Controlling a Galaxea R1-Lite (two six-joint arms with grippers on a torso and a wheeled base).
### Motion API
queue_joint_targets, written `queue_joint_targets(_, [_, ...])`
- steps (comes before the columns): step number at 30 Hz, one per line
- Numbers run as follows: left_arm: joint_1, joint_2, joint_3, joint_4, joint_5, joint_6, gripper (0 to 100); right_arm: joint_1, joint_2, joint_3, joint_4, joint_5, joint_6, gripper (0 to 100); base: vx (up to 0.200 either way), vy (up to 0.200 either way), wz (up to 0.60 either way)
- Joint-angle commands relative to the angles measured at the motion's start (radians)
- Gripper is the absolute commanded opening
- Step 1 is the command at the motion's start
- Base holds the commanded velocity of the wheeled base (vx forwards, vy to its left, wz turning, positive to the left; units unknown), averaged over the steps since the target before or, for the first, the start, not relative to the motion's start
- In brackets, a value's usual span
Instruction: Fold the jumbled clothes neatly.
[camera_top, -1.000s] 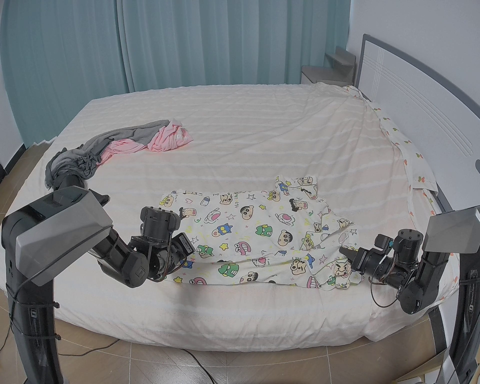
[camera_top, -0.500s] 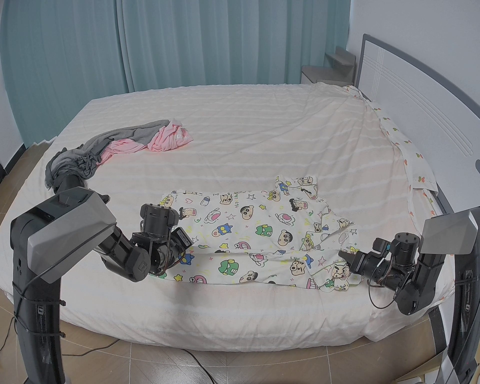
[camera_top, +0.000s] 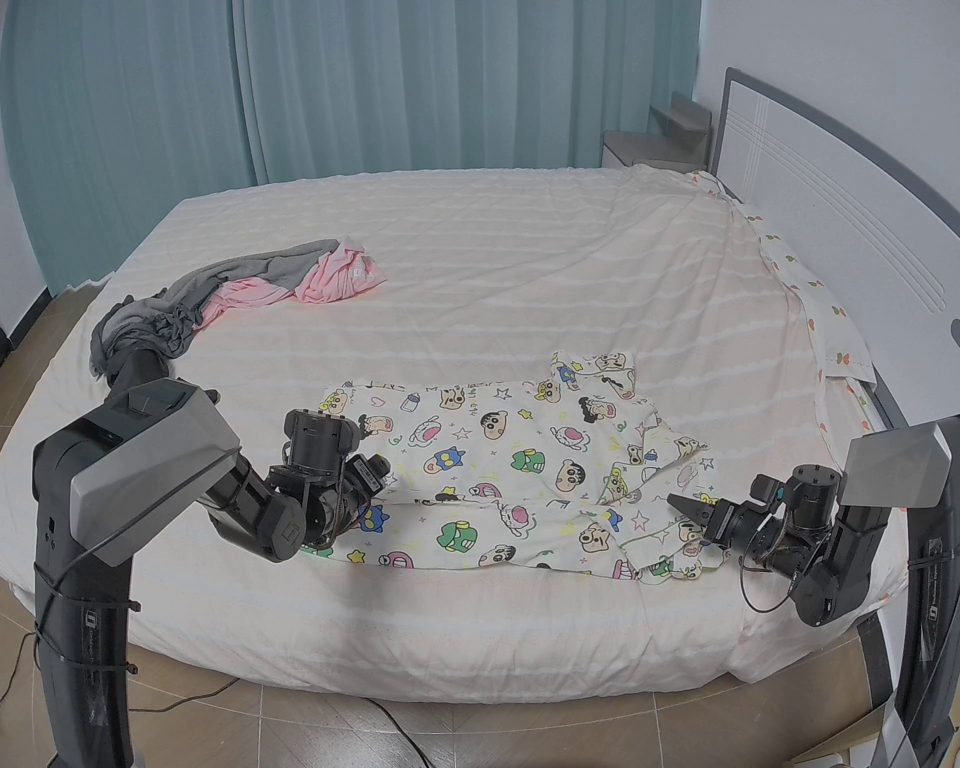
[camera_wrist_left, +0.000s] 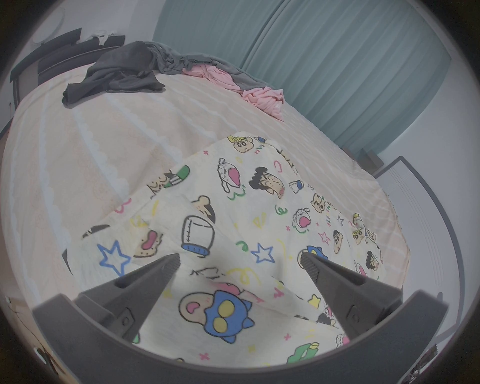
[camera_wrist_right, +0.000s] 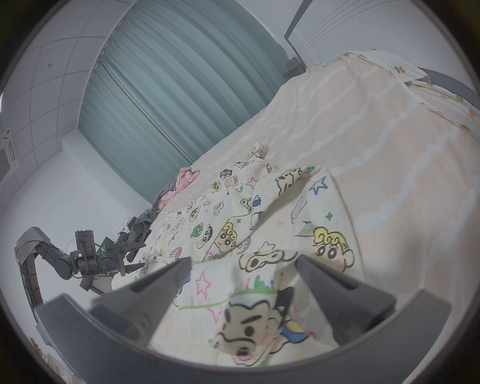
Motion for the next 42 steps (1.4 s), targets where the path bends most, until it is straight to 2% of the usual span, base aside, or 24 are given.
queue_joint_targets(1, [0.010, -0.005, 0.000, -0.002, 0.009, 0.000, 100, -0.024, 0.001, 0.009, -0.012, -0.005, 0.000, 100, 0.000, 0.000, 0.00])
queue_joint_targets(7, [0.024, -0.051, 0.004, -0.051, 0.013, 0.000, 100, -0.074, -0.022, 0.037, -0.012, -0.007, 0.000, 100, 0.000, 0.000, 0.00])
queue_joint_targets(13, [0.027, -0.069, 0.001, -0.042, 0.003, 0.017, 100, -0.114, -0.088, 0.090, -0.012, -0.005, 0.006, 100, 0.000, 0.000, 0.00])
queue_joint_targets(17, [0.046, -0.065, 0.015, -0.040, 0.003, 0.052, 100, -0.109, -0.181, 0.159, -0.012, -0.005, 0.110, 100, 0.000, 0.000, 0.00])
queue_joint_targets(21, [0.081, -0.108, 0.090, -0.040, -0.006, 0.051, 100, -0.037, -0.302, 0.268, -0.012, -0.008, 0.265, 100, 0.000, 0.000, 0.00])
queue_joint_targets(22, [0.096, -0.137, 0.122, -0.040, -0.029, 0.047, 100, -0.014, -0.330, 0.296, -0.012, -0.016, 0.305, 100, 0.000, 0.000, 0.00])
queue_joint_targets(24, [0.108, -0.161, 0.153, -0.040, -0.055, 0.044, 100, 0.010, -0.345, 0.317, -0.012, -0.027, 0.333, 100, 0.000, 0.000, 0.00])
queue_joint_targets(26, [0.141, -0.281, 0.297, -0.040, -0.176, -0.002, 100, 0.102, -0.350, 0.363, -0.012, -0.091, 0.394, 100, 0.000, 0.000, 0.00])
queue_joint_targets(29, [0.151, -0.373, 0.461, -0.048, -0.307, -0.046, 100, 0.185, -0.335, 0.372, -0.012, -0.176, 0.443, 100, 0.000, 0.000, 0.00])
queue_joint_targets(30, [0.153, -0.387, 0.497, -0.050, -0.330, -0.051, 100, 0.200, -0.327, 0.372, -0.012, -0.194, 0.452, 100, 0.000, 0.000, 0.00])
queue_joint_targets(32, [0.170, -0.439, 0.630, -0.073, -0.425, -0.063, 100, 0.251, -0.301, 0.372, -0.012, -0.246, 0.472, 100, 0.000, 0.000, 0.00])
queue_joint_targets(35, [0.184, -0.468, 0.776, -0.129, -0.537, -0.071, 100, 0.299, -0.267, 0.369, -0.012, -0.284, 0.481, 100, 0.000, 0.000, 0.00])
queue_joint_targets(36, [0.187, -0.470, 0.859, -0.186, -0.598, -0.068, 100, 0.332, -0.241, 0.363, -0.012, -0.321, 0.481, 100, 0.000, 0.000, 0.00])
queue_joint_targets(38, [0.191, -0.462, 0.899, -0.235, -0.629, -0.069, 100, 0.355, -0.226, 0.359, -0.012, -0.349, 0.481, 100, 0.000, 0.000, 0.00])
queue_joint_targets(39, [0.216, -0.445, 0.960, -0.369, -0.675, -0.068, 100, 0.389, -0.184, 0.331, -0.012, -0.407, 0.481, 100, 0.000, 0.000, 0.00])
queue_joint_targets(42, [0.228, -0.408, 1.029, -0.517, -0.698, -0.072, 100, 0.401, -0.135, 0.313, -0.012, -0.459, 0.483, 100, 0.000, 0.000, 0.00])
